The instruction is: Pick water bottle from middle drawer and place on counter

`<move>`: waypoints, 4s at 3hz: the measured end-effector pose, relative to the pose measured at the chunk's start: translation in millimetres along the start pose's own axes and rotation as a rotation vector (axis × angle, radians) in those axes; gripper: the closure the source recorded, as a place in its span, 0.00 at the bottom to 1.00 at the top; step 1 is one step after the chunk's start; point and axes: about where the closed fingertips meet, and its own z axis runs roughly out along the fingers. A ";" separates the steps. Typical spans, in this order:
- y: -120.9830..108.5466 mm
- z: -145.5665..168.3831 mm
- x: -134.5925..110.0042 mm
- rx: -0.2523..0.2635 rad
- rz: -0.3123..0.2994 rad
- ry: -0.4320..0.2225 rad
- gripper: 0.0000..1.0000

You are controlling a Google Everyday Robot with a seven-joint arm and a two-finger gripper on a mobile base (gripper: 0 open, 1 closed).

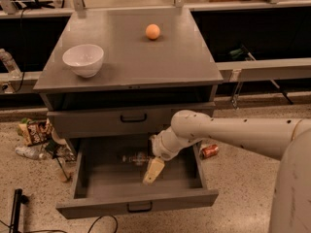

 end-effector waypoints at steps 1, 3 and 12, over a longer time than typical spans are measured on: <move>-0.7 4.2 0.3 -0.003 0.003 -0.002 0.00; -15.5 49.5 7.8 0.000 0.016 -0.076 0.00; -65.1 181.6 27.1 -0.048 -0.016 -0.003 0.71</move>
Offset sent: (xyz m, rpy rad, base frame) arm 0.0143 0.0179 -0.0422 0.0959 0.0088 0.0084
